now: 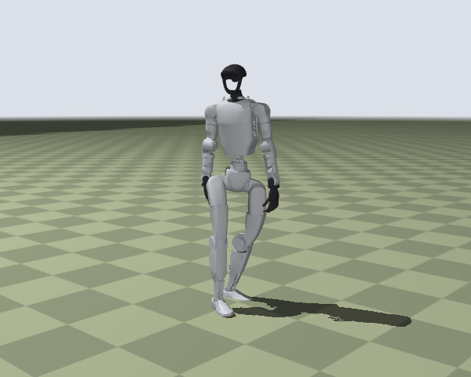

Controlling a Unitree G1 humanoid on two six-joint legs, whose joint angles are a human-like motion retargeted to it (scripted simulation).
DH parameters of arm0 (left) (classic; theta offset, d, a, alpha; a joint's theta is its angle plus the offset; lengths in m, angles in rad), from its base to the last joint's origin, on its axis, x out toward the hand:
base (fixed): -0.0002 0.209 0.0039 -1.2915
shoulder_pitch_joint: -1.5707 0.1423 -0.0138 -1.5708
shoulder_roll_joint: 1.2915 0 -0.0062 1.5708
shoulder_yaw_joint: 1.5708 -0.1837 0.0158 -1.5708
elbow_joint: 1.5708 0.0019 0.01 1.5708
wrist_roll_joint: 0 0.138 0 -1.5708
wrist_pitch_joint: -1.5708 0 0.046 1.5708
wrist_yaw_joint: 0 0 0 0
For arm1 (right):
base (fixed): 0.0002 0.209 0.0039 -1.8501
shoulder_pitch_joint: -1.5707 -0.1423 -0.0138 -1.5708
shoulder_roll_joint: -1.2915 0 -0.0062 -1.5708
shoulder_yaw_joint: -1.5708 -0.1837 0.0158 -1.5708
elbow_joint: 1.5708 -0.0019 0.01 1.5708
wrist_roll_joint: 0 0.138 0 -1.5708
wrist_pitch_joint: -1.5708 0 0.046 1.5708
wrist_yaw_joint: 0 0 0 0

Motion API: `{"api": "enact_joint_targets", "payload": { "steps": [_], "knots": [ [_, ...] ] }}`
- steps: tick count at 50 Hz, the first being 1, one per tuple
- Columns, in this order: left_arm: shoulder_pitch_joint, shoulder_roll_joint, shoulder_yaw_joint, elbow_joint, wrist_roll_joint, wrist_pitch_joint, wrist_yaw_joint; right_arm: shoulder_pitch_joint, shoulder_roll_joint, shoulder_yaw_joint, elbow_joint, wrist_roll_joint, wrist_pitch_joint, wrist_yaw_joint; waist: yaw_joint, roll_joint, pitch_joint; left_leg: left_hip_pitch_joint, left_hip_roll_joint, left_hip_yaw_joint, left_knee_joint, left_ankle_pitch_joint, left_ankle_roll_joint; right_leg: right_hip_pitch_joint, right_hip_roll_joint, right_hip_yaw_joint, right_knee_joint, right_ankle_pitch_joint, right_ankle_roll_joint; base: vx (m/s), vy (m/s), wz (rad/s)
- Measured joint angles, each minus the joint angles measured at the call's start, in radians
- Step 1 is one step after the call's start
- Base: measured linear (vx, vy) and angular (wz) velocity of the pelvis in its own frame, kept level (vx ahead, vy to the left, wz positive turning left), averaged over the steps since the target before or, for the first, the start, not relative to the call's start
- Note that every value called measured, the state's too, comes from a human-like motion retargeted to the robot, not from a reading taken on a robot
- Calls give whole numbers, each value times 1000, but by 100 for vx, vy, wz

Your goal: In place motions

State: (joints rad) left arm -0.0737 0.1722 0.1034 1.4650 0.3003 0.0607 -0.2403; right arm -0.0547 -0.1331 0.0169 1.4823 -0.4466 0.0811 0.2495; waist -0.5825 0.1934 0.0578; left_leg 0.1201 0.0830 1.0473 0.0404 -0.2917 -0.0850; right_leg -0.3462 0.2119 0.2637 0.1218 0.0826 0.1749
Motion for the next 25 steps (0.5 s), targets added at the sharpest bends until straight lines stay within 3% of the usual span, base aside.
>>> {"api": "enact_joint_targets", "payload": {
  "steps": [13,25],
  "knots": [
    [44,-66,54,34,-29,-4,-38,-13,20,84,16,-112,1,36,117,-15,-22,-24,14,-184,2,34,47,79,-55,-85,-11,-48,-101,5,-4,109],
    [107,-20,126,70,-52,13,-15,-5,-63,95,74,-219,16,15,334,-76,-81,-113,-22,-587,27,125,113,238,-185,-379,-36,-157,-153,13,-6,201]
  ]
}}
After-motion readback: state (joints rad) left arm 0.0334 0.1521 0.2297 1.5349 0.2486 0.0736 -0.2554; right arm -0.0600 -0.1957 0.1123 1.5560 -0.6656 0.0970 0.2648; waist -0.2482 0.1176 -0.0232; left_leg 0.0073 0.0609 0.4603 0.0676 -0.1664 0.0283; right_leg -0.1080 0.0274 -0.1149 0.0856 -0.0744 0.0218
